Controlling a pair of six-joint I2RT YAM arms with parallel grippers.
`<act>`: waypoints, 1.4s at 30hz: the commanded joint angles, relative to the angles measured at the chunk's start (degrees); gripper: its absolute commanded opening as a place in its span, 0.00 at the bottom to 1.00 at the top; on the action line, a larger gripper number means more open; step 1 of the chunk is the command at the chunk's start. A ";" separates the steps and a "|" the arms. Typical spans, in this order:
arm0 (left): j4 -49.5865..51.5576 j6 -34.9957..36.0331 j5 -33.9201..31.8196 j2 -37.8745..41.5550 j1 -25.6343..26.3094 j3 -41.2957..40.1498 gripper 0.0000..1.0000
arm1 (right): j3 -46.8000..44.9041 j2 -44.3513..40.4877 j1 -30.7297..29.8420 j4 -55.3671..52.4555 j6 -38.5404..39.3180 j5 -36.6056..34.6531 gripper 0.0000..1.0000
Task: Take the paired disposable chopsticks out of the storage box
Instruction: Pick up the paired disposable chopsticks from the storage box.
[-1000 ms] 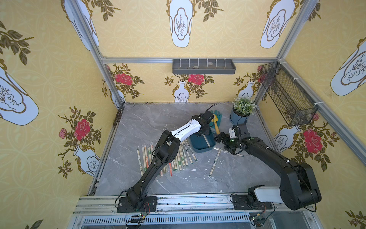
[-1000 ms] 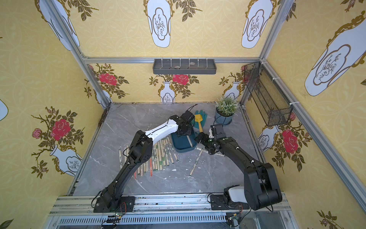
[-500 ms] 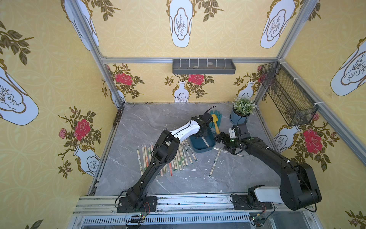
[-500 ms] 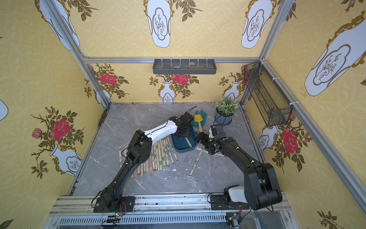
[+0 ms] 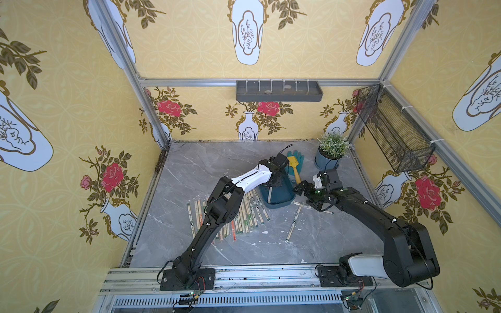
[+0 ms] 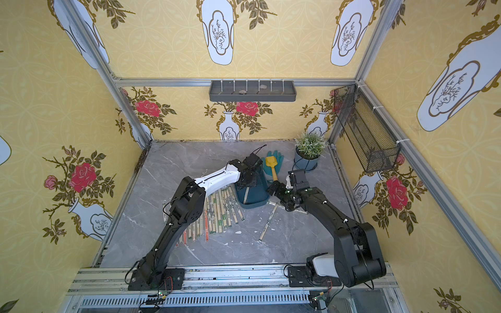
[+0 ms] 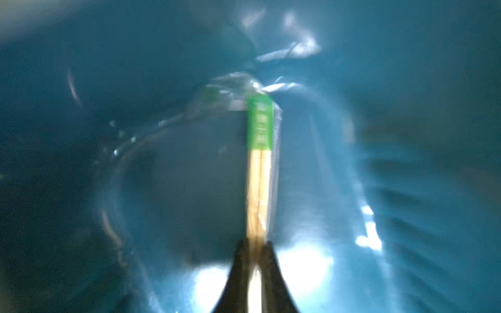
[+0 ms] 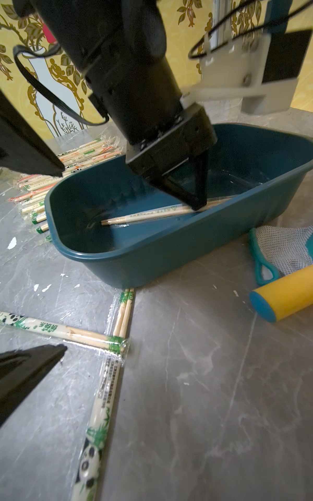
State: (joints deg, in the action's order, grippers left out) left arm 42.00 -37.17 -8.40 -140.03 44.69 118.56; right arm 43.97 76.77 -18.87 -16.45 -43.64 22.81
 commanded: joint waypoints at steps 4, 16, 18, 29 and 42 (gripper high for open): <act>-0.89 2.73 1.98 1.92 0.05 -1.81 0.00 | 0.34 0.04 -0.02 0.80 -0.09 0.06 0.97; -4.62 4.46 0.16 9.27 -0.13 -4.23 0.00 | 0.36 0.15 -0.02 0.89 -0.14 -0.04 0.97; -5.42 4.23 -0.42 10.14 -0.13 -5.46 0.00 | 0.37 0.16 -0.07 0.89 -0.15 -0.04 0.98; -12.72 -1.09 1.03 16.61 -1.70 -13.40 0.00 | 0.33 0.22 -0.02 0.81 0.04 -0.09 0.98; -17.82 -6.14 0.08 29.72 -3.33 -22.57 0.00 | 1.17 0.72 -0.02 0.73 0.09 -0.07 0.98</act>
State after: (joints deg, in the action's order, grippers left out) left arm 27.03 -41.01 -7.33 -112.42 41.65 98.98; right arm 44.47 77.30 -18.87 -16.47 -43.64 22.79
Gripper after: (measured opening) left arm 0.063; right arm 0.975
